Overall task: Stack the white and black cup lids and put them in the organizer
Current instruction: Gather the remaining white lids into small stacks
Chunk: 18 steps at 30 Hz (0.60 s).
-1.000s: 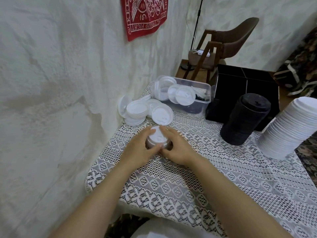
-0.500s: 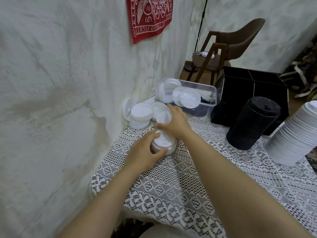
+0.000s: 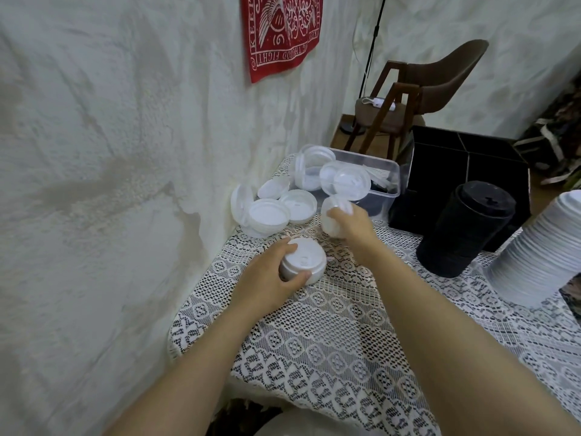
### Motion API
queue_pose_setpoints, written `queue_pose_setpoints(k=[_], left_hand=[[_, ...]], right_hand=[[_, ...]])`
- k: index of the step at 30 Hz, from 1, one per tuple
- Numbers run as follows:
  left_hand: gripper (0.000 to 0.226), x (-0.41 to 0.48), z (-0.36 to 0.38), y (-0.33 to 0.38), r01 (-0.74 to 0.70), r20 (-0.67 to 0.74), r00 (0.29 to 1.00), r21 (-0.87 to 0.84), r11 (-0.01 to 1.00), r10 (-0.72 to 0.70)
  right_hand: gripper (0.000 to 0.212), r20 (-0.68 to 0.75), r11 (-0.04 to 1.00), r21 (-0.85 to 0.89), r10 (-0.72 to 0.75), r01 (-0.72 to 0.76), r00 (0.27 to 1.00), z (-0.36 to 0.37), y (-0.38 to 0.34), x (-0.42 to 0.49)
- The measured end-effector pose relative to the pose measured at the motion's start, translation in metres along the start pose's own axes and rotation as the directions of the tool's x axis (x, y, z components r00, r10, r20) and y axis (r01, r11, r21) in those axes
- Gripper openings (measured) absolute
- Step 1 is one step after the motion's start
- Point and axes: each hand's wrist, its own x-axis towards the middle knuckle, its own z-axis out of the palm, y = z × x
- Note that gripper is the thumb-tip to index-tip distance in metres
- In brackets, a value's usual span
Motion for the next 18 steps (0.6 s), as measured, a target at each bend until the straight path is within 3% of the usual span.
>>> queue_pose_setpoints(k=[3, 5, 8, 11, 14, 18], left_hand=[[0.064, 0.000, 0.000, 0.000, 0.000, 0.002, 1.000, -0.009, 1.000, 0.000], [0.063, -0.001, 0.000, 0.000, 0.005, 0.001, 1.000, -0.021, 1.000, -0.005], [0.061, -0.002, -0.001, 0.003, 0.016, -0.004, 1.000, -0.028, 0.999, -0.016], [0.061, -0.002, -0.001, 0.003, 0.011, -0.005, 1.000, -0.023, 1.000, -0.011], [0.060, -0.001, -0.001, 0.002, 0.010, 0.000, 1.000, -0.026, 1.000, -0.010], [0.061, -0.001, -0.001, 0.002, 0.010, -0.004, 1.000, -0.021, 1.000, -0.010]], right_hand=[[0.032, -0.014, 0.931, 0.303, 0.218, -0.204, 0.976, -0.027, 0.005, -0.002], [0.032, 0.043, 0.891, 0.359, 0.282, -0.278, 0.958, -0.040, 0.009, -0.006], [0.040, 0.023, 0.957, 0.158, 0.241, -0.242, 0.970, -0.049, 0.018, -0.011], [0.048, -0.085, 0.992, -0.118, 0.040, -0.050, 0.996, -0.056, 0.028, -0.013], [0.056, -0.083, 0.931, -0.355, -0.126, 0.089, 0.989, -0.057, 0.035, -0.018], [0.087, -0.009, 0.782, -0.613, -0.148, 0.111, 0.989, -0.049, 0.043, -0.025]])
